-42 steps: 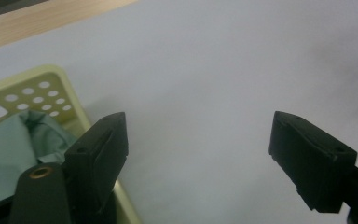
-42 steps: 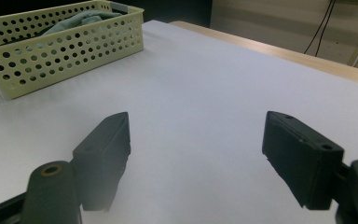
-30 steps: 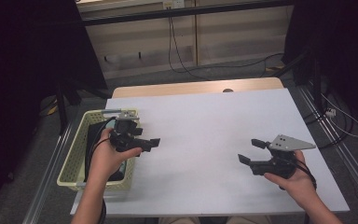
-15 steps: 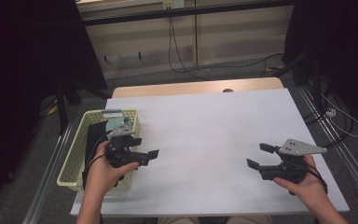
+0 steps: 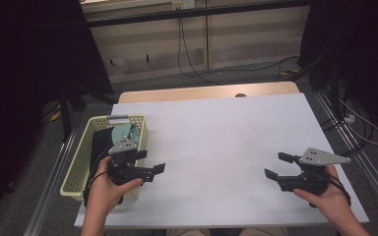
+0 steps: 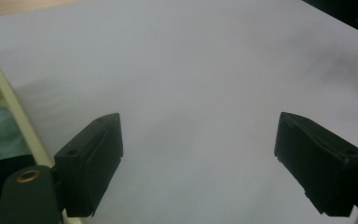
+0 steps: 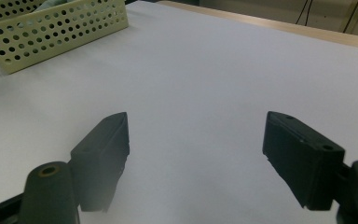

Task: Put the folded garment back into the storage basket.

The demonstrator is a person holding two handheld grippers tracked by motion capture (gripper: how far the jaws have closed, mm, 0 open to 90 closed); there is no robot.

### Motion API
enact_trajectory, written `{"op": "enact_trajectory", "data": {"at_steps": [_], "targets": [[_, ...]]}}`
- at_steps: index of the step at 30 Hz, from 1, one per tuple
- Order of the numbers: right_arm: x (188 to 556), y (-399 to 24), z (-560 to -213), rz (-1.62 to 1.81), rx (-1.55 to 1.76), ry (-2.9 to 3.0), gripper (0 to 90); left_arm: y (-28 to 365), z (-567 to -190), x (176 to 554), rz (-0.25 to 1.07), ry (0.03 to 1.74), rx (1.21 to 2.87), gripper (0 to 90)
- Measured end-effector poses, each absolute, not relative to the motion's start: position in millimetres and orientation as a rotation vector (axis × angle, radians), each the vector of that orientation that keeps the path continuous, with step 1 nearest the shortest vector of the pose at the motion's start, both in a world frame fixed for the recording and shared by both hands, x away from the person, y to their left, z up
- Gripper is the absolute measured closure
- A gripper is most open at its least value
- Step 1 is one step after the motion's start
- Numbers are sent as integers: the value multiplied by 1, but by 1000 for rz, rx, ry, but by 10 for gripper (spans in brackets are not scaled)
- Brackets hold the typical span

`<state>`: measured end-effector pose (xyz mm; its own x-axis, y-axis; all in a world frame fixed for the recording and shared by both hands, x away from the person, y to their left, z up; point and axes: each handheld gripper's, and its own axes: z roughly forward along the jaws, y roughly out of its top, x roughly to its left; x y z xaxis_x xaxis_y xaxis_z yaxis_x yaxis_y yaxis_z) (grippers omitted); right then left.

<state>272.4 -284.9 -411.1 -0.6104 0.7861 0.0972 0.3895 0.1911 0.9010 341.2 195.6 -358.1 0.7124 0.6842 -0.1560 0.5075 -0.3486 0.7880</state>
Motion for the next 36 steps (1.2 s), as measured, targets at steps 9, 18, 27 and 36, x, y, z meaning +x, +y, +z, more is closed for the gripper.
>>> {"op": "enact_trajectory", "data": {"at_steps": [9,18,27,36], "targets": [[271,-287,-413,1381,1092,2092,230,199,-363,337,264,896,1998,156],[269,-293,-412,1371,1100,2078,229,207,-360,331,291,890,1965,153],[268,-299,-413,1359,1115,2070,227,224,-363,325,330,902,1938,128],[269,-303,-415,1347,1137,2059,226,230,-375,317,315,903,1954,123]]}}
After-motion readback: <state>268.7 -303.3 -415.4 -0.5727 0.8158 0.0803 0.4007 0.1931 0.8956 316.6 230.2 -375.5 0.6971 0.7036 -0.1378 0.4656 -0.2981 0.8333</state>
